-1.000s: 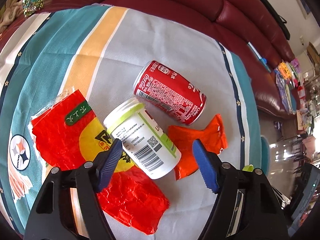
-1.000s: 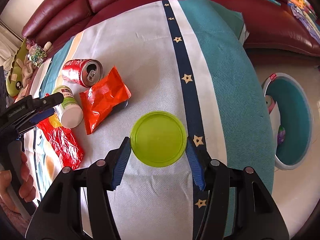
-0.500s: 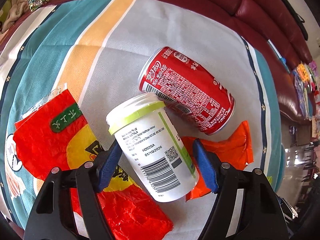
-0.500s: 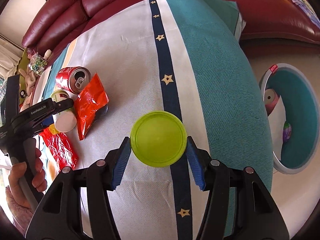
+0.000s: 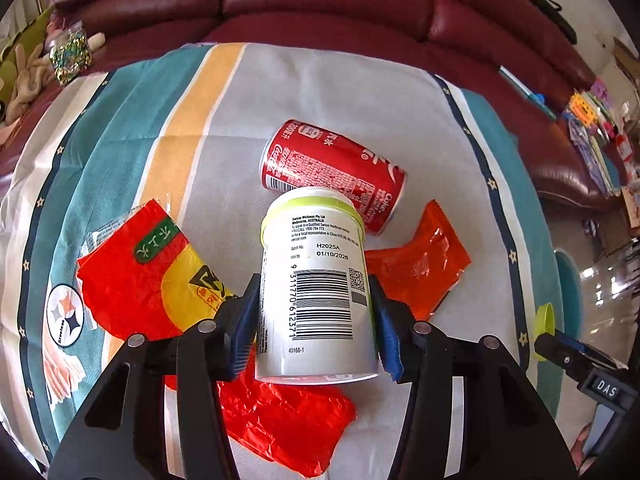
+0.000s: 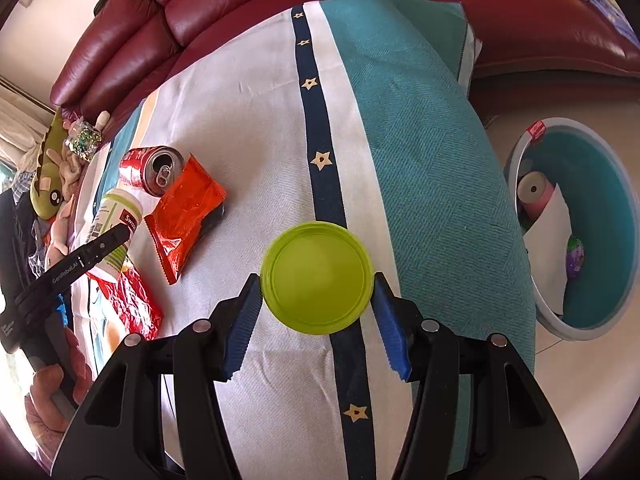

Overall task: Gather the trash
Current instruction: 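Carry the white container and green lid over the teal bucket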

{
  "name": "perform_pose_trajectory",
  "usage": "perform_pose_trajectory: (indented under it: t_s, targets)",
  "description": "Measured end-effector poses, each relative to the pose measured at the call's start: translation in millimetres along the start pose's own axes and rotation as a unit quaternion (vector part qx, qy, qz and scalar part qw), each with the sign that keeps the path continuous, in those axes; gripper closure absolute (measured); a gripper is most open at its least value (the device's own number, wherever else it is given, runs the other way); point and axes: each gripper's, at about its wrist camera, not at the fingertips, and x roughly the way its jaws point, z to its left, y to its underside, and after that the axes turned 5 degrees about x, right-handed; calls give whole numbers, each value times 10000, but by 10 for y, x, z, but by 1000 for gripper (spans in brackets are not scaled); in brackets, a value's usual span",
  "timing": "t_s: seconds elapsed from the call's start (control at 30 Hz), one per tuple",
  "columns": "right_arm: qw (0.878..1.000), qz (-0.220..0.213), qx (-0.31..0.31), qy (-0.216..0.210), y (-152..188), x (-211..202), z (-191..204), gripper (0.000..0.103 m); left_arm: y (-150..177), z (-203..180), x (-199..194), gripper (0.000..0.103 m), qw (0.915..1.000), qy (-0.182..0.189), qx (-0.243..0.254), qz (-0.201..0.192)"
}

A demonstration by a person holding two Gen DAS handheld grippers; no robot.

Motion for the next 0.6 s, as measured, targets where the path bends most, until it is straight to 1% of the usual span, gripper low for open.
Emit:
perform_pose_trajectory:
  t_s: [0.13,0.33,0.47,0.6]
  targets:
    - [10000,-58,3,-25,39,-70,-14,50,80,-108,-82,51,9995,256,165,22]
    - [9996,-236,91,-86,89,-272,-96,50,165,-457,-220,51,9970,495,596,-41]
    - [9989,-427,178,-89,109,-474,-217,50,209,-744,-316,51,9935,664,913,-122]
    - [9974,-654,303,-72,103,-715,-413,50,218,-1090,-418,51,9879,841,1286,-206]
